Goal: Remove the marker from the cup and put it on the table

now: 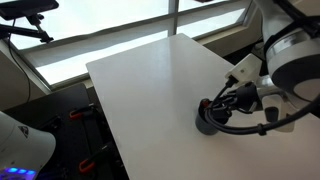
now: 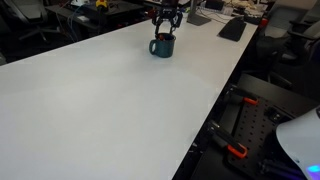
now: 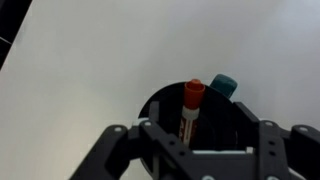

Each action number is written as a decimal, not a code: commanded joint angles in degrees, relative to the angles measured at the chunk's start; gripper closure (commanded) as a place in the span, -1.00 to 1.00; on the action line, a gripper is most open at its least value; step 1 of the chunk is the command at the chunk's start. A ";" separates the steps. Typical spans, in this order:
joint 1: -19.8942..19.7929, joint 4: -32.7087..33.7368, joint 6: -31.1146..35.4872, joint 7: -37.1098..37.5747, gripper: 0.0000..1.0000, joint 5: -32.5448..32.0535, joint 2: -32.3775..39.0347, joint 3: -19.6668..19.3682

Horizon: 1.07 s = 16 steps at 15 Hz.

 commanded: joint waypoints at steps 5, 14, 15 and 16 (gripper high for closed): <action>0.47 0.25 2.45 -2.96 -0.33 0.96 0.53 -0.10; 0.23 0.08 4.18 -6.17 -0.28 1.84 1.46 0.29; 0.16 -0.05 3.87 -6.31 -0.26 1.96 1.50 0.32; 0.14 -0.18 3.85 -6.48 -0.31 2.13 1.57 0.31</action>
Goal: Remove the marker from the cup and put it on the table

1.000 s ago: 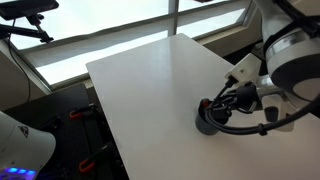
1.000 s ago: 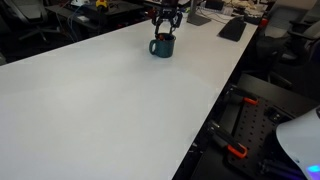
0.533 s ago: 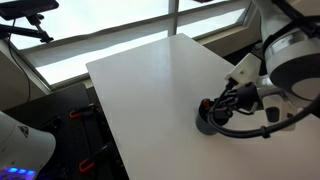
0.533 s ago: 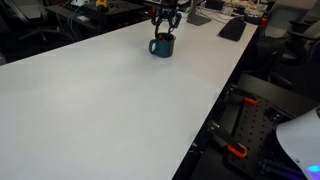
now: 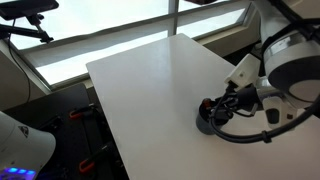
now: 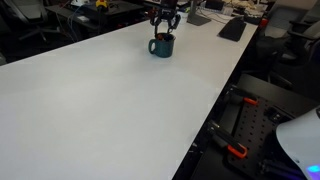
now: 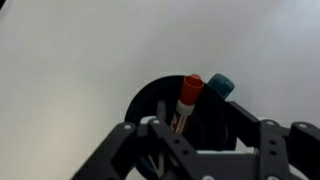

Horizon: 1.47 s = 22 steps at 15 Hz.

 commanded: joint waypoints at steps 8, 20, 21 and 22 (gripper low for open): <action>0.16 -1.34 1.19 -1.03 -0.18 2.09 2.19 0.00; 0.49 -2.94 -1.16 0.06 -0.06 2.22 -1.60 -0.05; 0.55 -3.42 -1.32 0.03 -0.03 2.23 -2.50 -0.10; 0.57 -3.72 -1.57 -0.13 0.00 2.17 -3.27 -0.12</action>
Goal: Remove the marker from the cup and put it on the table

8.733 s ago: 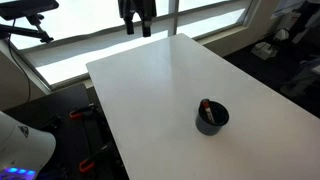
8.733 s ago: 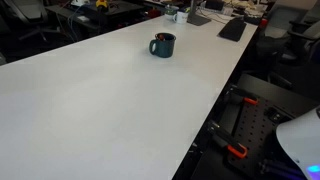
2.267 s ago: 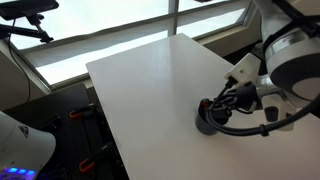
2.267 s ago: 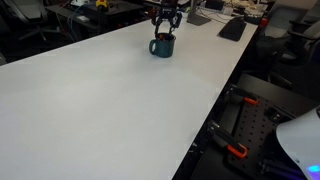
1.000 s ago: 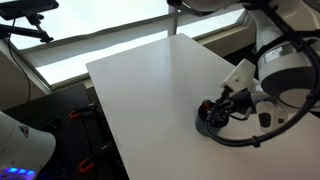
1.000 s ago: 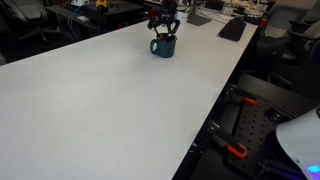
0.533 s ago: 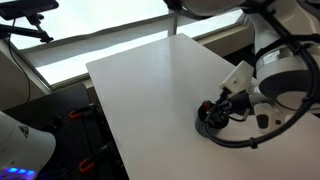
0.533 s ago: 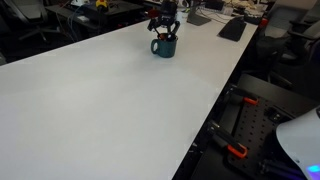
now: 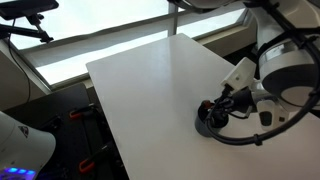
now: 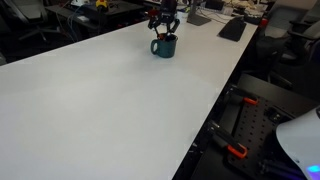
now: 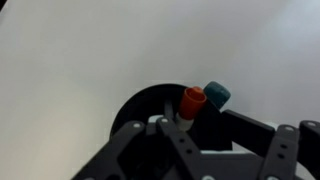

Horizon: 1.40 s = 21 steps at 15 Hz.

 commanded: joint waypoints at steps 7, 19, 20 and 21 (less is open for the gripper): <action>0.97 -6.61 -3.29 -0.15 -0.12 0.49 -10.05 -0.68; 0.97 -6.99 -1.70 -0.37 -0.67 0.54 -9.22 -1.66; 0.98 -6.95 -1.53 -0.41 -0.46 0.50 -9.02 -1.66; 1.01 -7.00 -1.19 -0.43 -0.32 0.48 -8.87 -1.67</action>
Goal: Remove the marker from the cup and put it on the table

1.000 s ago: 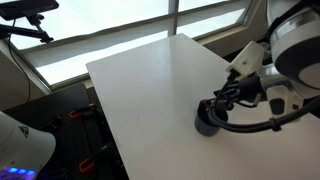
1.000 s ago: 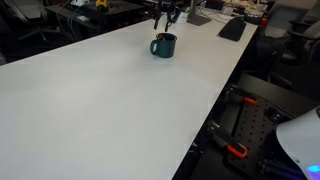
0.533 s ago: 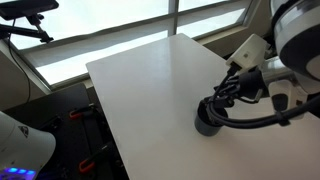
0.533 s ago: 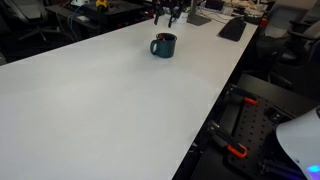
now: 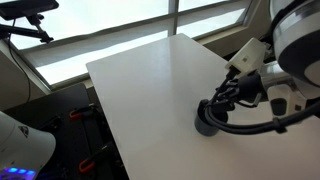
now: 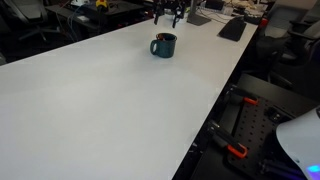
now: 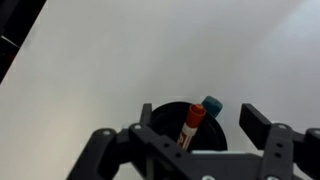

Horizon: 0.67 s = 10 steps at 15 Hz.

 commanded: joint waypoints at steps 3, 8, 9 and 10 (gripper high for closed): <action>0.73 -1.77 1.98 -0.62 -0.02 0.37 -0.26 -0.69; 0.46 -1.41 3.32 -1.49 -0.30 0.53 0.74 -0.56; 0.43 -1.31 3.83 -1.62 -0.40 0.55 1.00 -0.54; 0.39 -1.26 4.32 -1.65 -0.48 0.53 1.22 -0.52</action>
